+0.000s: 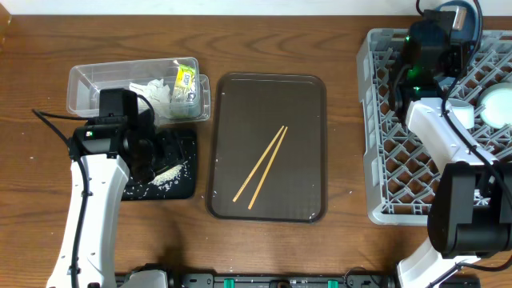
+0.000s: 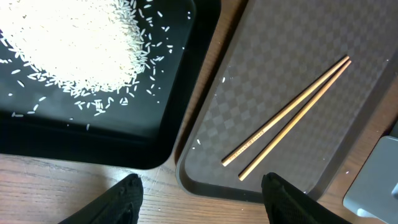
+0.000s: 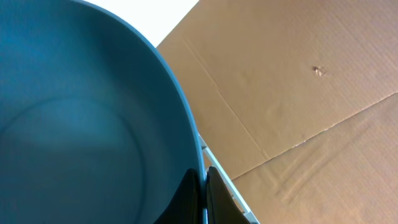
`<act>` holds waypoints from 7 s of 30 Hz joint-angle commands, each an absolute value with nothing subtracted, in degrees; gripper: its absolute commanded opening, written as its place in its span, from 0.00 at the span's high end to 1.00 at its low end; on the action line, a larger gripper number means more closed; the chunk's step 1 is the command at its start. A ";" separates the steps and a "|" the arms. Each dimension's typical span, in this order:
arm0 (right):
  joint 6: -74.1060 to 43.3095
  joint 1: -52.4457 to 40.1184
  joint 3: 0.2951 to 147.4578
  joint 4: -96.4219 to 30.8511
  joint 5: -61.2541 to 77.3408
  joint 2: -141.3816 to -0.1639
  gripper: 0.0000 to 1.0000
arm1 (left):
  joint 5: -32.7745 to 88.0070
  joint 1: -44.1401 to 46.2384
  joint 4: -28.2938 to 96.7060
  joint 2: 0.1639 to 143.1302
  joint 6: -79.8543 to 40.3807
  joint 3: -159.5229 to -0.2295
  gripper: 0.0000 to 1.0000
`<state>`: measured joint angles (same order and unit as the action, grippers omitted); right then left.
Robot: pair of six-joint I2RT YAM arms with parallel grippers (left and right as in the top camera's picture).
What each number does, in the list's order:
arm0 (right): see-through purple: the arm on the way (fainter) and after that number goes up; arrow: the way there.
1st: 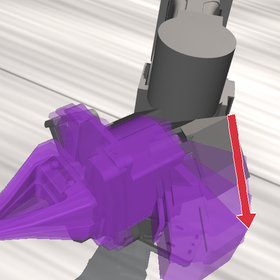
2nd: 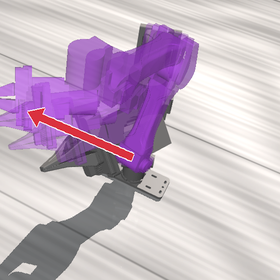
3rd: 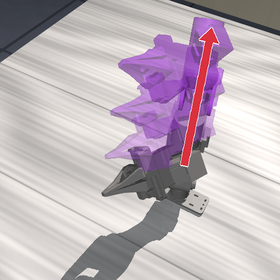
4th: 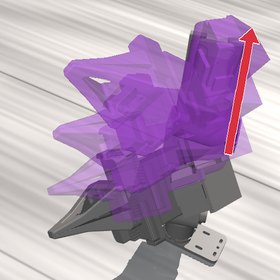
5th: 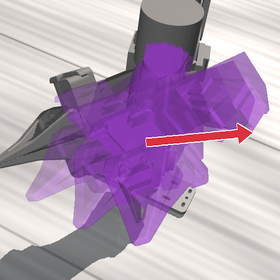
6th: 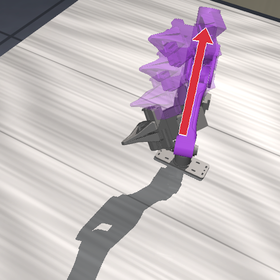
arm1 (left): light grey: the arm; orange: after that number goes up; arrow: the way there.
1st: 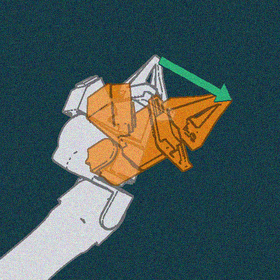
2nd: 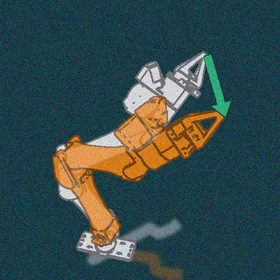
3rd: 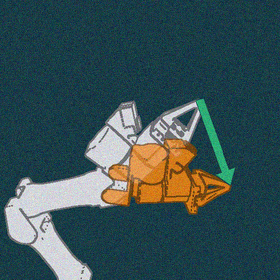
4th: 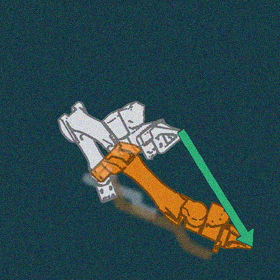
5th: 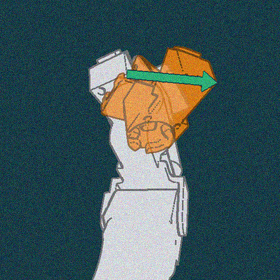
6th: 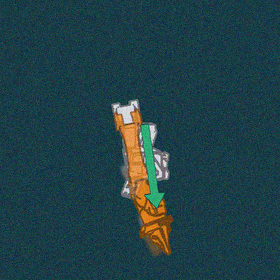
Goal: Sort waste into correct bins and load items into the dishwasher rack
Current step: 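Lift the blue plate with the right gripper and carry it to the rack, then lower the blue plate upright into the rack and open the right gripper, then reach the right gripper down to the wooden chopsticks on the brown tray, then pinch one chopstick with the right gripper and lift it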
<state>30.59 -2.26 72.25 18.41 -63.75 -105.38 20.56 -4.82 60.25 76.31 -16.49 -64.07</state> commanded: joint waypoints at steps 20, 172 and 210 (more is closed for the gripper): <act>68.73 -2.52 72.42 27.29 -56.75 -106.85 0.99 | 19.81 -5.08 60.58 75.96 -16.19 -64.34 0.35; -38.52 -45.41 80.49 -50.76 -1.58 -121.12 0.56 | 19.81 -5.08 60.36 75.99 -16.16 -64.34 0.35; -22.11 -27.94 80.62 -58.43 -4.62 -101.54 0.99 | 19.81 -5.08 60.38 75.99 -16.16 -64.34 0.35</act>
<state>-24.29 -29.26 80.40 -58.06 -2.68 -107.31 20.56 -4.82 60.18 76.34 -16.49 -64.07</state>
